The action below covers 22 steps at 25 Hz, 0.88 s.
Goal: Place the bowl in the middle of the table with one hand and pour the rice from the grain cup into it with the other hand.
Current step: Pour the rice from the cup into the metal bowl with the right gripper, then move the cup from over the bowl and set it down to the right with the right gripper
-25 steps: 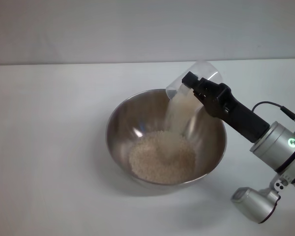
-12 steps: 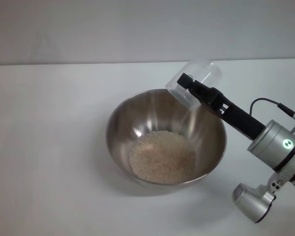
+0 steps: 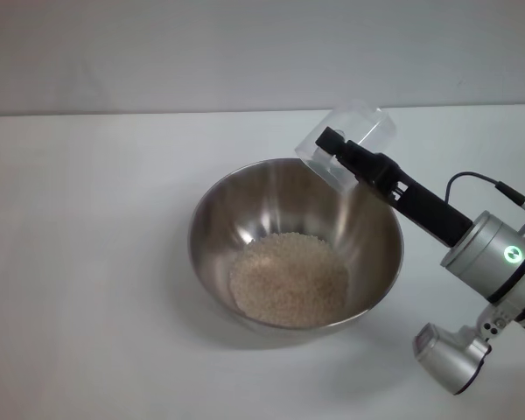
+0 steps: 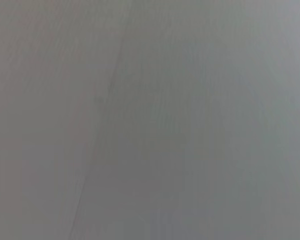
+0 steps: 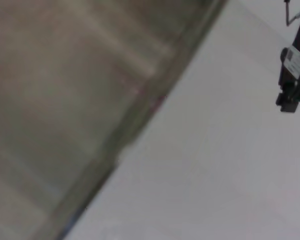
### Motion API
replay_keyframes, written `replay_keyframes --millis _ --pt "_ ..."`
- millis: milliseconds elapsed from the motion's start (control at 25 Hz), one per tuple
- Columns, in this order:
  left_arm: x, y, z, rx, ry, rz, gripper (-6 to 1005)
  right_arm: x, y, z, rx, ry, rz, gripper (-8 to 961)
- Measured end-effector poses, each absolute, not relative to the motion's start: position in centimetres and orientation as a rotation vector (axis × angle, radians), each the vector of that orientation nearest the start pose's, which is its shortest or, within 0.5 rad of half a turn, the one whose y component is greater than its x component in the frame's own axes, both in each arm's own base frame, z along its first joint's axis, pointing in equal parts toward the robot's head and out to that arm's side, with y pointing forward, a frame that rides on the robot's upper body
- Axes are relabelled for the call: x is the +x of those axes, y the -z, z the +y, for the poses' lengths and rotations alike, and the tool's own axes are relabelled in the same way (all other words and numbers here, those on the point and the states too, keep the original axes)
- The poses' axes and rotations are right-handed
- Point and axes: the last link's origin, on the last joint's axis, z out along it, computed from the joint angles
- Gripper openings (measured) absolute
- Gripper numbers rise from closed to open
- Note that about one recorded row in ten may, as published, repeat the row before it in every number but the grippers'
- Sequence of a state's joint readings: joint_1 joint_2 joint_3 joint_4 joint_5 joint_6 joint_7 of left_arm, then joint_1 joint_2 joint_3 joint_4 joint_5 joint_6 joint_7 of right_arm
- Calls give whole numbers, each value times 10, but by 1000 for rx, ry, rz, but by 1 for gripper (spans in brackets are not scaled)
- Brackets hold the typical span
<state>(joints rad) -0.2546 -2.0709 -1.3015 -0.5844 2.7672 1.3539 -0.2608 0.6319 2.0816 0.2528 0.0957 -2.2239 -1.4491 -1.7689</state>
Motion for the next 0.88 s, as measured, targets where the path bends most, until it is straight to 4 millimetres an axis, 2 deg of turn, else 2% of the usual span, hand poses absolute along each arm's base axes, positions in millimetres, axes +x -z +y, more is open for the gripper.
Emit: replay_keyframes --millis 120,160,200,240,280,320,360,400,440,480,520,560,640,760,880 --pt "-258 -43 322 -1385 1196 -303 173 220 56 333 -1169 200 -1506 15" --pt "-258 -43 322 -1384 1197 -301 173 217 56 332 -1215 155 -1396 15" --pt "-258 -43 322 -1384 1197 -301 173 217 56 332 -1215 155 -1396 15" --pt "-258 -43 322 -1384 1197 -301 173 214 55 329 -1259 100 -1267 15" --pt "-258 -43 322 -1384 1197 -301 173 214 55 329 -1259 100 -1267 15" --pt "-258 -43 322 -1384 1197 -301 173 213 55 326 -1279 70 -1191 15" --pt "-258 -43 321 -1383 1196 -302 173 211 52 321 -1307 5 -1033 15" --pt "-258 -43 321 -1383 1195 -302 173 211 52 321 -1307 5 -1033 15" --pt "-258 -43 321 -1383 1195 -302 173 209 46 318 -1315 -59 -881 15" --pt "-258 -43 321 -1383 1195 -302 173 209 46 318 -1315 -59 -881 15" --pt "-259 -44 321 -1383 1195 -301 173 208 41 316 -1315 -104 -784 15" --pt "-259 -44 321 -1382 1195 -300 173 209 31 312 -1301 -184 -612 15" --pt "-259 -44 321 -1383 1195 -300 173 210 28 310 -1296 -216 -550 15" --pt "-260 -44 321 -1382 1192 -300 173 218 15 302 -1257 -321 -298 15" --pt "-261 -45 320 -1380 1188 -301 173 223 10 300 -1223 -347 -195 15"
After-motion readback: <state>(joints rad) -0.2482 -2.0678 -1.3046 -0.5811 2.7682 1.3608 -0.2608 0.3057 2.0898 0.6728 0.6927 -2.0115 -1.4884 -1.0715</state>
